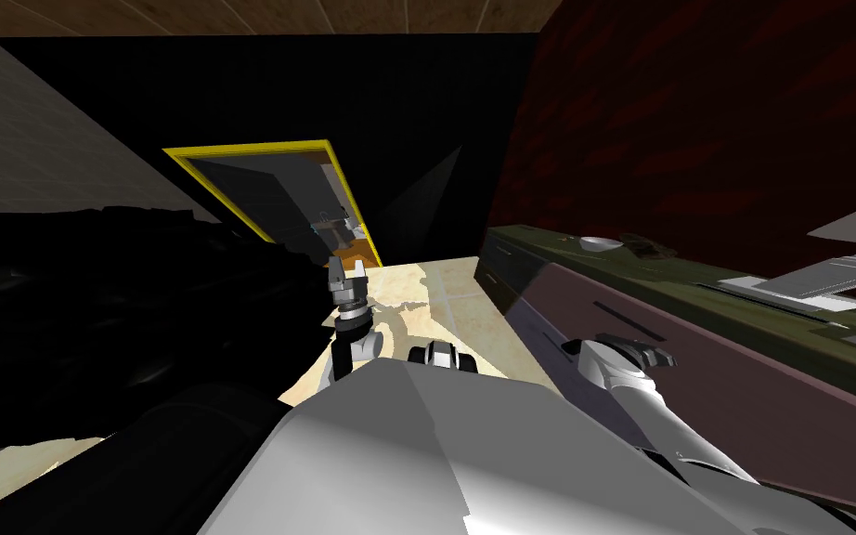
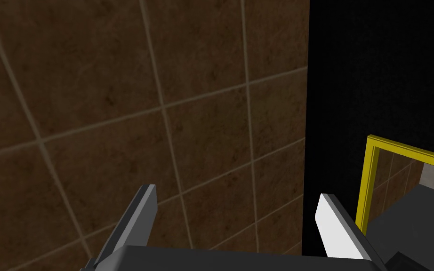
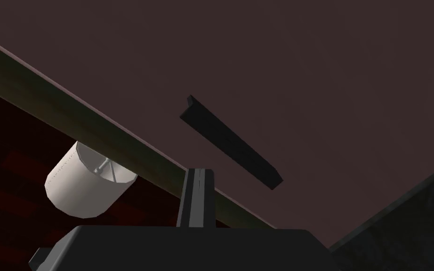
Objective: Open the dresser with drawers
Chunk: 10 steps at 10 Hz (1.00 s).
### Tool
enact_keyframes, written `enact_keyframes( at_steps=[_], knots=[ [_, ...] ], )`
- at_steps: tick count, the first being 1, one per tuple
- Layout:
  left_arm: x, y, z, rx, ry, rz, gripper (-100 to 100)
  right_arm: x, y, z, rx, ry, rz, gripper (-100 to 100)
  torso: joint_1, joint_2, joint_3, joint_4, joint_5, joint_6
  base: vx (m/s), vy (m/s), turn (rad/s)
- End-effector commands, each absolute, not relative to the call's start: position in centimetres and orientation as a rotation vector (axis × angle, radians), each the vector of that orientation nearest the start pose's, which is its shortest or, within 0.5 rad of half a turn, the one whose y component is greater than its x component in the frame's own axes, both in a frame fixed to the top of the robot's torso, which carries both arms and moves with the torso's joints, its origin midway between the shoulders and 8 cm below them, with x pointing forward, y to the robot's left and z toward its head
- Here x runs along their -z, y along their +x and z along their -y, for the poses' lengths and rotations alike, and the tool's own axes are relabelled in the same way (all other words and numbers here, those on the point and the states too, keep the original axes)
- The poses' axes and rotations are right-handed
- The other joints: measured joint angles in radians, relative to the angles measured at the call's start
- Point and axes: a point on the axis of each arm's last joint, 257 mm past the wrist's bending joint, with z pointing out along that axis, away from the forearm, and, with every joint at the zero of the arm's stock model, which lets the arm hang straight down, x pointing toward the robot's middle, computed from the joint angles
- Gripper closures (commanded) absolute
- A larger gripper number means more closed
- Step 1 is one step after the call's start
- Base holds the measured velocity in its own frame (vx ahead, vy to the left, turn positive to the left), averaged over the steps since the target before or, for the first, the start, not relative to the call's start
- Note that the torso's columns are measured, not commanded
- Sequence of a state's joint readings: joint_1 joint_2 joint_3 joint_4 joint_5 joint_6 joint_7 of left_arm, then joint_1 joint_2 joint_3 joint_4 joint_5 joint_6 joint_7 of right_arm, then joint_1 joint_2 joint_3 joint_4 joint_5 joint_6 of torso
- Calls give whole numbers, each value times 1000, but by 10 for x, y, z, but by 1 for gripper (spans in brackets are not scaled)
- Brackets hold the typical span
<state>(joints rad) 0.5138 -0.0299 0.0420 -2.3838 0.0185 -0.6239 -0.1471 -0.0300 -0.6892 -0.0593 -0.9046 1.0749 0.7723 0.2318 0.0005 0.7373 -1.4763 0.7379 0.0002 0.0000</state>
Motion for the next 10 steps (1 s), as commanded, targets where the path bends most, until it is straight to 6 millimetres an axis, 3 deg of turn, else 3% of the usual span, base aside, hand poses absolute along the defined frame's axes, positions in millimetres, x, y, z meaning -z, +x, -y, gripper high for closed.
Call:
enact_keyframes(
  at_steps=[1,2,7,10],
  knots=[
    [-86,292,-288,1164,-463,-457,0,293,316,751,1393,479,-1849,-100,-8,-2,-1,-1,-2,0,-3,-59,33],
    [-86,292,-288,1164,-463,-458,0,293,317,748,1388,481,-1841,-100,-14,-2,-1,-1,-4,0,-2,-138,32],
    [-86,292,-288,1164,-463,-458,0,294,328,724,1343,503,-1779,-100,3,1,0,0,1,0,-10,-163,26],
    [-86,292,-288,1164,-463,-458,0,295,333,710,1314,519,-1744,-100,1,1,0,0,0,0,-3,-124,24]
  ],
)
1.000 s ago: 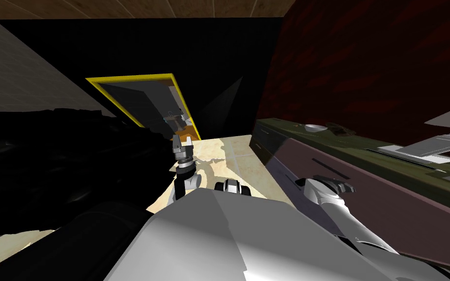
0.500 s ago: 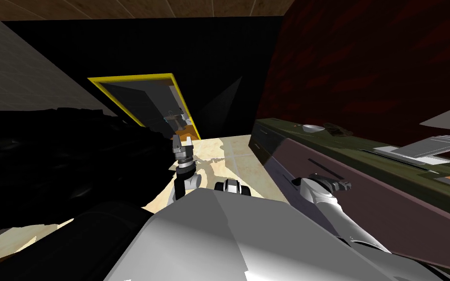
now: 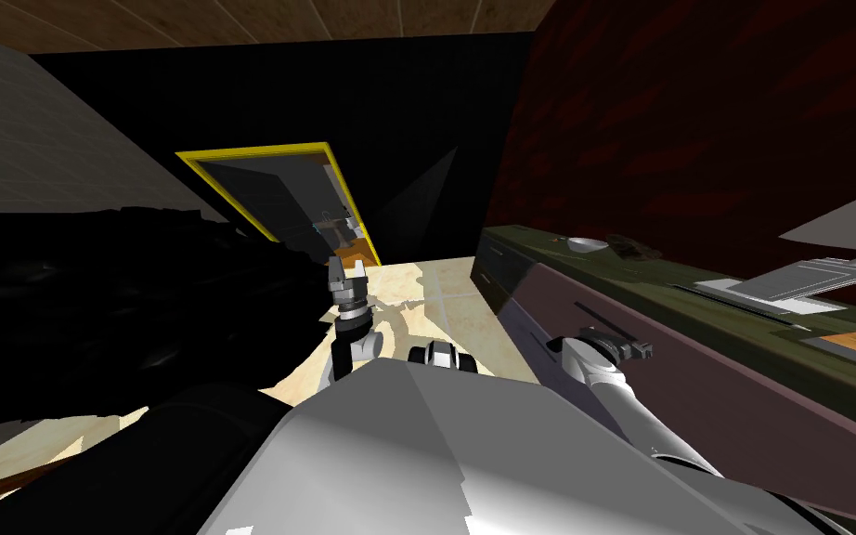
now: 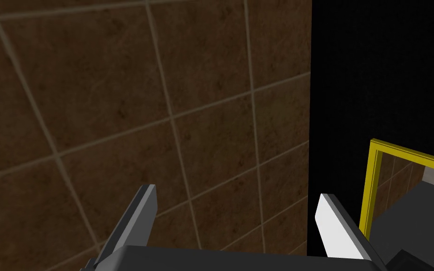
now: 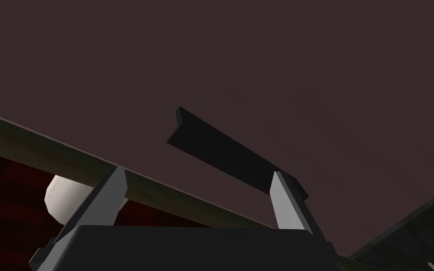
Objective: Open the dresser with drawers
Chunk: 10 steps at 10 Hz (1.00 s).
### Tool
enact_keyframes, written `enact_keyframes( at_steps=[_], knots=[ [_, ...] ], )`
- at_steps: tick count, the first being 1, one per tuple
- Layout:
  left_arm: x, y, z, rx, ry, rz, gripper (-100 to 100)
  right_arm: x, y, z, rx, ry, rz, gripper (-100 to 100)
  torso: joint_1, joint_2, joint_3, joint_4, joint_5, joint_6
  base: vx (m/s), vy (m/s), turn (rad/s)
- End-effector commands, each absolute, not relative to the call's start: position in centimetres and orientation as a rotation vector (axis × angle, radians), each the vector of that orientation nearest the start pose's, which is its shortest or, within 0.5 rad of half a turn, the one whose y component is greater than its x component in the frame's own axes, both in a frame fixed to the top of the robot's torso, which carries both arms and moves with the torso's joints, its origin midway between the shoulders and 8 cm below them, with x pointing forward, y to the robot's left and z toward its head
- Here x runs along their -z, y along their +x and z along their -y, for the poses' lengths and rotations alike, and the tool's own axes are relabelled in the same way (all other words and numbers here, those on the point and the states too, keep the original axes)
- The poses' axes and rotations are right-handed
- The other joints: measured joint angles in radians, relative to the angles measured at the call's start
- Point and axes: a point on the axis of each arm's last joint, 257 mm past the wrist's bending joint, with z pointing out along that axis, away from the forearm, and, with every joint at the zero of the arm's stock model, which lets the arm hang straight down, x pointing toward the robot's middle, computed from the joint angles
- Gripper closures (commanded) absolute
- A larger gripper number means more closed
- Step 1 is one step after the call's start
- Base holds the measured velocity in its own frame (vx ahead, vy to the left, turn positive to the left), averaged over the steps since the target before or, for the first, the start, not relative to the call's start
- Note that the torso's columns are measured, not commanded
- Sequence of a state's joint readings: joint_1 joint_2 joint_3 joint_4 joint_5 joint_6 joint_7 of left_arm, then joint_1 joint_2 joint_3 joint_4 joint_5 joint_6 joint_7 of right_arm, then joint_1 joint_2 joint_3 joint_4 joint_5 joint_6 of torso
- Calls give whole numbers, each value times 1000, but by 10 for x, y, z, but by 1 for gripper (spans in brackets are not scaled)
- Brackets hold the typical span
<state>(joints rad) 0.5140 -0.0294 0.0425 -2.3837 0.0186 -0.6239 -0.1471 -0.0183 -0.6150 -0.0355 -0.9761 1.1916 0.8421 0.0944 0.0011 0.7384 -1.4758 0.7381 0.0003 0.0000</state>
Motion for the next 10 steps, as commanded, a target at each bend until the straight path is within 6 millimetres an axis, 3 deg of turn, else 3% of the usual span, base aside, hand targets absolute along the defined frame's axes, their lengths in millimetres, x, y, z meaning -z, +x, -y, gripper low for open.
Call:
enact_keyframes(
  at_steps=[1,2,3,9,10],
  knots=[
    [-86,292,-288,1164,-463,-458,0,297,332,712,1321,513,-1755,-100,-4,-1,0,0,-1,0,8,-85,13],
    [-86,292,-288,1164,-463,-458,0,296,332,711,1319,516,-1751,-100,1,-1,0,0,0,0,0,-16,-1],
    [-86,292,-288,1164,-463,-458,0,296,332,712,1320,516,-1752,100,4,0,0,0,1,0,1,-8,0],
    [-86,292,-288,1164,-463,-457,0,296,336,709,1313,517,-1755,100,-2,-2,-1,0,-1,0,-38,155,-6],
    [-86,292,-288,1164,-463,-457,0,295,336,708,1312,518,-1749,-100,-7,-2,-1,-1,-2,0,1,-63,4]
  ],
)
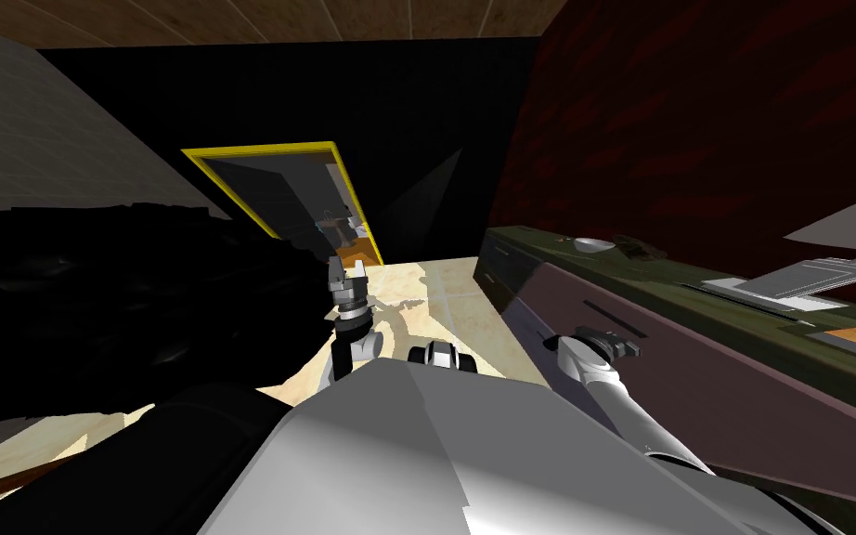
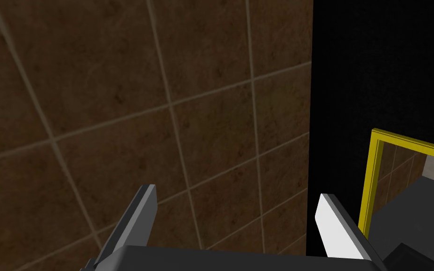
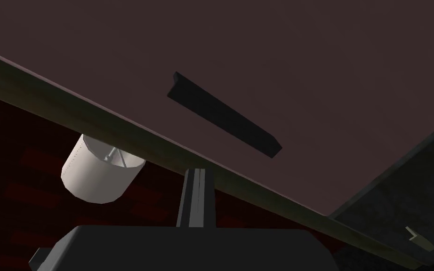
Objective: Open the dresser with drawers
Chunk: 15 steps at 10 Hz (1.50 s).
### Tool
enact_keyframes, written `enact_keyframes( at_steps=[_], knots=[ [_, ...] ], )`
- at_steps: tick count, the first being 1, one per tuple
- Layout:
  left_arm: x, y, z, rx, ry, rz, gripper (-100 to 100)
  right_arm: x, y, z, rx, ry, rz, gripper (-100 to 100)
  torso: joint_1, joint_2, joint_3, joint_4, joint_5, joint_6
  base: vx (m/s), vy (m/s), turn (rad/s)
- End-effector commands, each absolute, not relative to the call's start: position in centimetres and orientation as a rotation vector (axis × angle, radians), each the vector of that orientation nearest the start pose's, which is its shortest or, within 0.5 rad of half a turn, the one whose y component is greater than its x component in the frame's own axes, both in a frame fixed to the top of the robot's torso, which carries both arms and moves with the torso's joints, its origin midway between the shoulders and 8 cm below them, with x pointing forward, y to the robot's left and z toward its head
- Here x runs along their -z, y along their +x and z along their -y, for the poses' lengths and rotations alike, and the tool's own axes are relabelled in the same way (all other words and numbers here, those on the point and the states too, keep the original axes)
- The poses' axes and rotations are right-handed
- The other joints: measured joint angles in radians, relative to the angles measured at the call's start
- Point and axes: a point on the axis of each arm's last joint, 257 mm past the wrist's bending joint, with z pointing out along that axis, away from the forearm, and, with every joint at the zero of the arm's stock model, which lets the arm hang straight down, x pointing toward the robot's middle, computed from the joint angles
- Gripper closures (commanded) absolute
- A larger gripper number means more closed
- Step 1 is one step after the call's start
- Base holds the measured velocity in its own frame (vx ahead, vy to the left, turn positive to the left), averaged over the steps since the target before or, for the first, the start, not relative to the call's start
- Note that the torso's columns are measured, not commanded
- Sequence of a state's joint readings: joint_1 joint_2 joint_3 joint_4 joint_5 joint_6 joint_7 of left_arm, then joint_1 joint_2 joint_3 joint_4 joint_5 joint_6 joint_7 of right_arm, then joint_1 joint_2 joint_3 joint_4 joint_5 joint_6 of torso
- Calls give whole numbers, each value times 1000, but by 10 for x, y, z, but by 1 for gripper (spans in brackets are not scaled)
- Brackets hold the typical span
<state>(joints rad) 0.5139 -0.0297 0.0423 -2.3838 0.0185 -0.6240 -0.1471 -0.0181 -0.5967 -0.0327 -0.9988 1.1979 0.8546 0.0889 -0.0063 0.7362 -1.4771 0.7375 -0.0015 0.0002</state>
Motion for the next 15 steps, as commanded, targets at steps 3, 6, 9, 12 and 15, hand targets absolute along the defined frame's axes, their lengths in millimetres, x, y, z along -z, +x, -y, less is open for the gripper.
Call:
enact_keyframes(
  at_steps=[3,6,9,12,15],
  knots=[
    [-86,292,-288,1164,-463,-458,0,295,336,707,1308,520,-1742,-100,1,0,0,0,0,0,29,-154,7],
    [-86,292,-288,1164,-463,-458,0,295,336,706,1306,521,-1738,-100,7,2,1,1,2,0,23,-158,7],
    [-86,292,-288,1164,-463,-458,0,296,335,707,1304,525,-1740,100,10,2,1,0,2,0,27,-59,4],
    [-86,292,-288,1164,-464,-457,0,294,339,705,1300,525,-1740,100,12,1,1,-1,0,-3,-42,149,-13],
    [-86,292,-288,1164,-463,-457,0,294,339,706,1301,528,-1741,100,6,1,0,1,2,-3,-50,171,-7]
  ],
)
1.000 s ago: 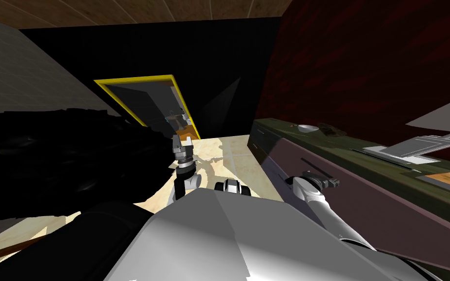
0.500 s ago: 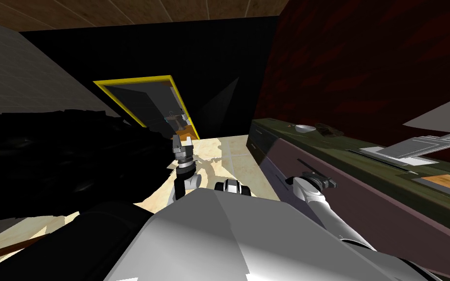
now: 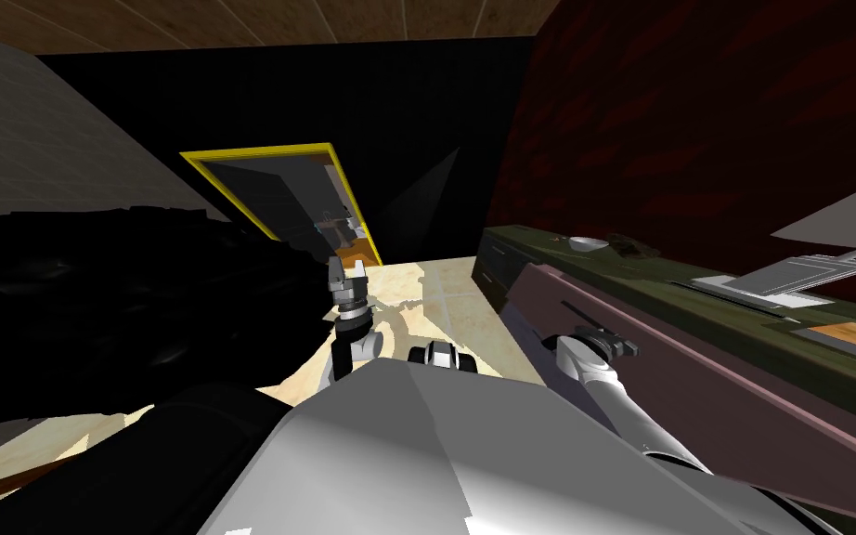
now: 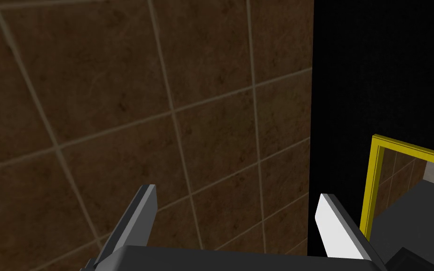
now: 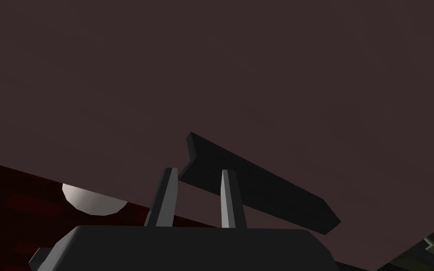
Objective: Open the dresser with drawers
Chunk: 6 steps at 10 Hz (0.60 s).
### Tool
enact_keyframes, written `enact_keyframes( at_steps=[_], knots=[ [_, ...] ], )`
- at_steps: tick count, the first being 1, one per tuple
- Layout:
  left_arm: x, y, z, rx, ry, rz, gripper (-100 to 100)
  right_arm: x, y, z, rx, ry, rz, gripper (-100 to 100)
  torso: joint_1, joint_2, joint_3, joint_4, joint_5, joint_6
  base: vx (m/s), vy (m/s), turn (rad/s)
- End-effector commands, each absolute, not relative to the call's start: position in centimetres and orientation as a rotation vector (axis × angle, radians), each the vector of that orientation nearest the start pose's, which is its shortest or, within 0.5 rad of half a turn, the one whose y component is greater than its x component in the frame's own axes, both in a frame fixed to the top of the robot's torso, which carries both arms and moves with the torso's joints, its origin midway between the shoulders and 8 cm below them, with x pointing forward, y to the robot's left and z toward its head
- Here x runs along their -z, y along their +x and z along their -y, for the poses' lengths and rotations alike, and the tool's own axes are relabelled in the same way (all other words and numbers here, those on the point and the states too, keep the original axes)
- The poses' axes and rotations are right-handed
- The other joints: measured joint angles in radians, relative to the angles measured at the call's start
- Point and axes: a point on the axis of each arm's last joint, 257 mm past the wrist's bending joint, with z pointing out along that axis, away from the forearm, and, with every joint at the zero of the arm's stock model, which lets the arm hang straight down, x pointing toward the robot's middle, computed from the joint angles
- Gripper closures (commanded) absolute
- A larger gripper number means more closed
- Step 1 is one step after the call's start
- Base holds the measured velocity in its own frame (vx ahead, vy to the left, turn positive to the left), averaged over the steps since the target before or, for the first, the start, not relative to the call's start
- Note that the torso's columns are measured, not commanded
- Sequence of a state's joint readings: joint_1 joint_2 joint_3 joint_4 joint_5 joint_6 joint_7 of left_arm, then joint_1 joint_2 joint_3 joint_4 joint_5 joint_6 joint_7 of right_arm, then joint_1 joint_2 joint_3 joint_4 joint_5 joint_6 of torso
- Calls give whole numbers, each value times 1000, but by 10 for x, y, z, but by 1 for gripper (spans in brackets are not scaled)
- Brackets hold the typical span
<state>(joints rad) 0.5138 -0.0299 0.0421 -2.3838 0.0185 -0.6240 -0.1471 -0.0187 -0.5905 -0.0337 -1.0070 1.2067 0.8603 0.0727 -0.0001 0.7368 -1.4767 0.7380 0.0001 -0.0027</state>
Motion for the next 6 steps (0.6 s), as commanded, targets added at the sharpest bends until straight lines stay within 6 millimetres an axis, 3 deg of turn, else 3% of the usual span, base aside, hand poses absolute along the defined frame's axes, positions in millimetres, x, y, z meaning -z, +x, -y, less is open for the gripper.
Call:
enact_keyframes(
  at_steps=[1,5,6],
  knots=[
    [-86,292,-288,1164,-463,-457,0,296,340,702,1297,526,-1746,100,-5,0,0,1,1,2,-47,111,3],
    [-86,292,-288,1164,-463,-457,0,293,340,702,1305,526,-1742,100,1,-1,0,-1,-1,-2,-27,175,-14],
    [-86,292,-288,1164,-463,-457,0,300,362,681,1236,512,-1766,-100,-4,-1,0,0,0,0,48,14,-329]
  ],
)
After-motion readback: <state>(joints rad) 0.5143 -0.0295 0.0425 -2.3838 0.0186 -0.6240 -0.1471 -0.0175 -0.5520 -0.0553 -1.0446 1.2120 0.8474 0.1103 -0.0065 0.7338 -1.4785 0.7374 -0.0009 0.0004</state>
